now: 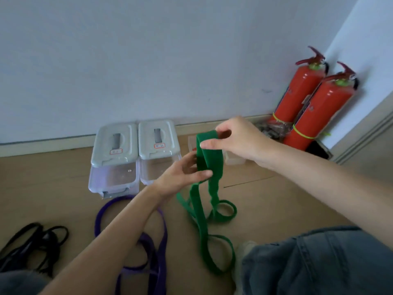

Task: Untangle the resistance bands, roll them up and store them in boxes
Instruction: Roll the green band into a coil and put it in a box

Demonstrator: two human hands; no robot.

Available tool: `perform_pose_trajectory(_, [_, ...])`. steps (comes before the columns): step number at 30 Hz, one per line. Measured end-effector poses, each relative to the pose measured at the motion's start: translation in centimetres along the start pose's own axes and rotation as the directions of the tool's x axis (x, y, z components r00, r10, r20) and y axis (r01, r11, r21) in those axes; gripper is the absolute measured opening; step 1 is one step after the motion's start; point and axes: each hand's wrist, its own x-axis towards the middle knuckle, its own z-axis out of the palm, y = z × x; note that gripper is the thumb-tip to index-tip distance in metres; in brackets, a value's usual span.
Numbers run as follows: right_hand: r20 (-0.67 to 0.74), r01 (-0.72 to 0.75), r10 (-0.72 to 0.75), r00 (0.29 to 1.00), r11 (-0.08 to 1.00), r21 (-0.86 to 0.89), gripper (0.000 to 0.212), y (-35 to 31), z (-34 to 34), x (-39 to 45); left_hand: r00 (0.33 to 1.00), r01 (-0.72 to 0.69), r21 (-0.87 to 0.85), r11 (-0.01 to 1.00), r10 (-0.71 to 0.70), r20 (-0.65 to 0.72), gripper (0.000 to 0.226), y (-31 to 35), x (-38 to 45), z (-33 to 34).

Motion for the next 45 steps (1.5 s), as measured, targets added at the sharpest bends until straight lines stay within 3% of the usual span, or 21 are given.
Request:
perform_pose_trajectory(2, [-0.143,0.058,-0.082,0.986,0.985,-0.165,0.048,-0.8,-0.3,-1.4,0.983,-0.08,0.126,0.989,0.099,-0.155,0.023,1.7,-0.7,0.8])
perform_pose_trajectory(4, [-0.176,0.084,-0.126,0.976,0.97,-0.23,0.046,-1.2,-0.1,-2.3,0.981,-0.104,0.301,0.948,0.146,-0.123,0.017,2.9,-1.6,1.0])
perform_pose_trajectory(7, [-0.041,0.143,-0.141,0.989,0.989,0.041,0.032,-1.7,0.5,-2.6,0.995,-0.07,0.48,0.874,0.095,-0.027,0.015,4.0,-3.1,0.2])
perform_pose_trajectory(11, [0.068,0.168,-0.219,0.973,0.882,0.44,0.02,-2.5,1.3,-2.0,0.998,0.048,0.31,0.949,-0.059,0.024,0.027,4.7,-4.7,-1.5])
perform_pose_trajectory(15, [0.107,0.216,-0.343,0.933,0.773,0.597,0.021,-2.4,2.2,-1.4,0.977,0.154,0.244,0.957,-0.184,0.106,0.022,4.4,-4.8,-1.6])
perform_pose_trajectory(18, [0.037,0.174,-0.303,0.952,0.637,0.751,0.02,-1.6,1.6,-1.2,0.994,0.107,0.32,0.941,-0.094,-0.056,0.023,4.0,-3.4,-1.7])
perform_pose_trajectory(21, [0.032,0.159,-0.249,0.968,0.709,0.687,0.024,-0.6,0.6,-1.1,0.972,0.044,0.498,0.866,0.078,-0.223,0.03,3.3,-2.4,-2.7])
perform_pose_trajectory(24, [0.049,0.209,-0.281,0.958,0.807,0.552,0.028,-0.4,0.6,-1.3,0.956,-0.028,0.705,0.709,0.226,-0.189,0.028,2.2,-2.1,-1.9])
perform_pose_trajectory(25, [0.066,0.221,-0.304,0.95,0.807,0.547,0.028,-0.6,0.8,-1.5,0.959,-0.041,0.704,0.709,0.227,-0.173,0.027,2.1,-2.1,-1.5])
perform_pose_trajectory(30, [0.073,0.188,-0.313,0.947,0.724,0.664,0.026,-1.0,1.2,-2.1,0.985,0.034,0.444,0.895,0.047,-0.169,0.023,2.5,-2.0,-1.0])
perform_pose_trajectory(33, [0.048,0.111,-0.251,0.967,0.582,0.806,0.024,-0.3,0.3,-2.1,0.98,0.076,0.527,0.846,0.035,-0.197,0.027,2.3,-2.4,-1.1])
perform_pose_trajectory(34, [0.057,0.099,-0.23,0.971,0.614,0.783,0.023,0.0,-0.2,-2.1,0.972,0.09,0.583,0.808,0.057,-0.229,0.024,2.5,-2.6,-1.3])
perform_pose_trajectory(35, [0.092,0.102,-0.218,0.972,0.736,0.669,0.02,0.4,-0.7,-2.1,0.959,0.089,0.614,0.784,0.1,-0.266,0.019,2.8,-2.6,-1.6])
perform_pose_trajectory(36, [0.156,0.111,-0.199,0.968,0.889,0.444,0.018,0.8,-1.0,-2.1,0.942,0.068,0.63,0.774,0.159,-0.296,0.015,3.4,-2.6,-2.0])
perform_pose_trajectory(37, [0.219,0.117,-0.156,0.963,0.977,0.18,0.023,1.0,-0.9,-2.1,0.928,0.033,0.659,0.752,0.221,-0.299,0.016,4.0,-2.7,-2.2])
perform_pose_trajectory(38, [0.253,0.131,-0.121,0.96,0.991,-0.026,0.037,1.1,-0.3,-2.2,0.929,0.001,0.709,0.705,0.261,-0.261,0.023,4.5,-2.7,-2.2])
perform_pose_trajectory(39, [0.26,0.139,-0.104,0.96,0.983,-0.117,0.052,0.9,0.6,-2.3,0.945,-0.021,0.762,0.647,0.261,-0.196,0.03,4.8,-2.7,-1.9])
perform_pose_trajectory(41, [0.283,0.141,-0.103,0.953,0.983,-0.118,0.078,0.2,2.5,-2.4,0.976,-0.051,0.808,0.587,0.2,-0.084,0.035,4.5,-2.8,-0.8])
perform_pose_trajectory(42, [0.322,0.158,-0.108,0.94,0.978,-0.135,0.078,0.0,3.3,-2.3,0.98,-0.059,0.8,0.597,0.187,-0.067,0.032,4.1,-2.7,-0.4])
perform_pose_trajectory(44, [0.351,0.206,-0.121,0.928,0.955,-0.213,0.038,-0.4,4.1,-2.1,0.98,-0.04,0.765,0.643,0.174,-0.096,0.025,3.4,-2.4,-0.1])
perform_pose_trajectory(45, [0.296,0.219,-0.149,0.943,0.951,-0.219,0.021,-0.6,3.9,-2.0,0.98,-0.021,0.739,0.673,0.159,-0.116,0.025,3.0,-2.2,-0.2])
